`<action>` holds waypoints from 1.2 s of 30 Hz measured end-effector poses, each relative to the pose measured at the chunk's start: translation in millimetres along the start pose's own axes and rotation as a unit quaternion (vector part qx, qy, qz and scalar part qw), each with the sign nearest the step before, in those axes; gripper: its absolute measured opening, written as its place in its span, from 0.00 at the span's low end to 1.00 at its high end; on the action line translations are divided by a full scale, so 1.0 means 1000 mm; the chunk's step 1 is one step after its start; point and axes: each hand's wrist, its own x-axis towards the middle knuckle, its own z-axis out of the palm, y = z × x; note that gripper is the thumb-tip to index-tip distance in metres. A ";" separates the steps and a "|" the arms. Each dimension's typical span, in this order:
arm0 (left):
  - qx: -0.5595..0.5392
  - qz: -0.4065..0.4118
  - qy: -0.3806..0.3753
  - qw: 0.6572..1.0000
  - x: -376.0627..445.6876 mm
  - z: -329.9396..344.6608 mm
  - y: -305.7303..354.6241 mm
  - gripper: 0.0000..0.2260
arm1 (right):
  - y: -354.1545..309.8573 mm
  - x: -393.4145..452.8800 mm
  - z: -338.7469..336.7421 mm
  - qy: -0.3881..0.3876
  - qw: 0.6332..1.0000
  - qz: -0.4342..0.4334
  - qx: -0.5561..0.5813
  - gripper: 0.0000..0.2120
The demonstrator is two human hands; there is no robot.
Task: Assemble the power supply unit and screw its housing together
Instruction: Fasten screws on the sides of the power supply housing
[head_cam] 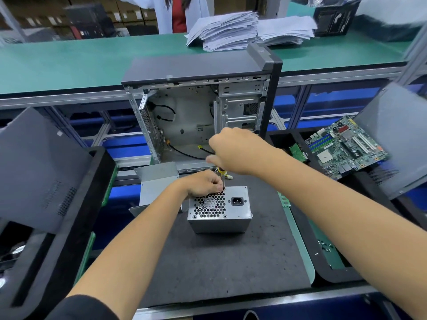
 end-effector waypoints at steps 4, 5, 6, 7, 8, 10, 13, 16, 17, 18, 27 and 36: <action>-0.010 -0.005 -0.010 1.000 0.001 -0.001 0.000 0.10 | -0.001 0.002 -0.003 -0.029 0.997 0.024 -0.066 0.15; -0.006 -0.010 -0.011 1.000 0.001 -0.002 0.000 0.09 | 0.002 0.003 -0.005 -0.067 0.998 0.013 -0.016 0.12; -0.003 -0.012 -0.012 1.000 0.002 -0.002 0.000 0.09 | 0.006 0.004 -0.007 -0.108 0.993 0.001 0.045 0.08; -0.005 -0.010 -0.015 1.000 0.002 -0.002 0.000 0.09 | 0.008 0.004 -0.010 -0.139 0.985 -0.010 0.099 0.03; -0.011 -0.006 -0.019 1.000 0.002 -0.002 0.001 0.09 | 0.009 0.004 -0.011 -0.150 0.981 -0.021 0.122 0.03; -0.021 0.000 -0.024 0.999 0.003 -0.003 0.001 0.10 | 0.006 0.005 -0.009 -0.119 0.988 -0.035 0.088 0.06; -0.024 0.000 -0.023 0.999 0.005 -0.003 -0.001 0.13 | -0.002 0.007 -0.003 -0.051 0.998 0.009 0.022 0.07; -0.028 0.002 -0.034 0.999 0.006 -0.004 -0.002 0.13 | -0.004 0.005 -0.001 -0.036 0.998 0.035 -0.044 0.09; -0.026 0.002 -0.034 0.999 0.006 -0.004 -0.003 0.13 | -0.001 0.005 -0.001 -0.051 0.998 0.032 -0.032 0.09; -0.021 0.001 -0.033 0.999 0.006 -0.005 -0.003 0.13 | 0.001 0.005 -0.003 -0.084 0.996 0.026 -0.001 0.10; -0.027 0.005 -0.030 0.999 0.004 -0.004 -0.004 0.13 | -0.003 0.010 0.006 -0.034 0.998 0.039 0.029 0.11; -0.017 0.010 -0.025 0.999 0.004 -0.004 -0.006 0.11 | 0.002 0.014 -0.001 -0.098 0.989 -0.023 0.107 0.05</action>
